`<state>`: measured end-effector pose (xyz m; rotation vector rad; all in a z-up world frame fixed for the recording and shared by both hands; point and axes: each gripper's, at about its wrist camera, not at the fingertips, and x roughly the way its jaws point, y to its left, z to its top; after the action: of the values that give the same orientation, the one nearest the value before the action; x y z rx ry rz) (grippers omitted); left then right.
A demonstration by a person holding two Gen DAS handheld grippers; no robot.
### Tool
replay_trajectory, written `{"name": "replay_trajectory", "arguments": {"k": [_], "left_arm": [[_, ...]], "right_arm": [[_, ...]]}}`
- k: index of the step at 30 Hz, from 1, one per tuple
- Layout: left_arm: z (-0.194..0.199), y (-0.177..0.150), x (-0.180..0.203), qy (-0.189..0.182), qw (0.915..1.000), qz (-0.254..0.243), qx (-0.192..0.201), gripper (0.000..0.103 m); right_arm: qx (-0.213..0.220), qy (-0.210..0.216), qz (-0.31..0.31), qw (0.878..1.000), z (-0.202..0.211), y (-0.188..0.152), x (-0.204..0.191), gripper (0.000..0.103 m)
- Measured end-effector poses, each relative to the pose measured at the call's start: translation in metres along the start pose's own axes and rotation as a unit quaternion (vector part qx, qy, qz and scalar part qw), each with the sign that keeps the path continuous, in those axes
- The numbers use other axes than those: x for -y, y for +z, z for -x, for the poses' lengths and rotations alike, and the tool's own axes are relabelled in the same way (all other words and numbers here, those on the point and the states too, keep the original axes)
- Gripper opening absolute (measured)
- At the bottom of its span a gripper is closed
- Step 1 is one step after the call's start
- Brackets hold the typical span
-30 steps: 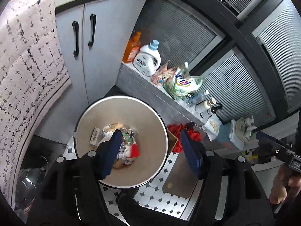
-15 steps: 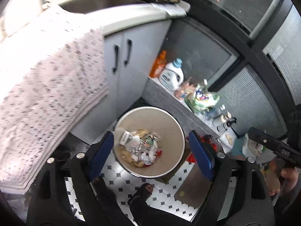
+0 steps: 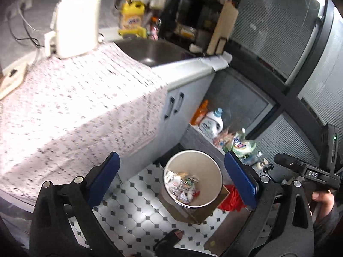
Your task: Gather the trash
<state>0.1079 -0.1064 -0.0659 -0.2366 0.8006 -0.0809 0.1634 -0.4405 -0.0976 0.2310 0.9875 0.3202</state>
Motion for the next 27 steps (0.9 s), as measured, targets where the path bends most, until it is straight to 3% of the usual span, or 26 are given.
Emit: {"name": "replay_trajectory", "arguments": {"k": [4, 18, 27], "left_arm": [[0.048, 0.001, -0.025, 0.016, 0.9995, 0.016, 0.021, 0.097], [0.184, -0.017, -0.090, 0.053, 0.9922, 0.046, 0.103, 0.097], [0.242, -0.023, -0.112, 0.062, 0.9849, 0.051, 0.154, 0.097]], "right_arm": [[-0.016, -0.008, 0.007, 1.000, 0.013, -0.005, -0.040, 0.094], [0.061, 0.016, 0.057, 0.996, 0.098, -0.015, -0.162, 0.095], [0.090, 0.034, 0.105, 0.990, 0.134, -0.026, -0.227, 0.095]]}}
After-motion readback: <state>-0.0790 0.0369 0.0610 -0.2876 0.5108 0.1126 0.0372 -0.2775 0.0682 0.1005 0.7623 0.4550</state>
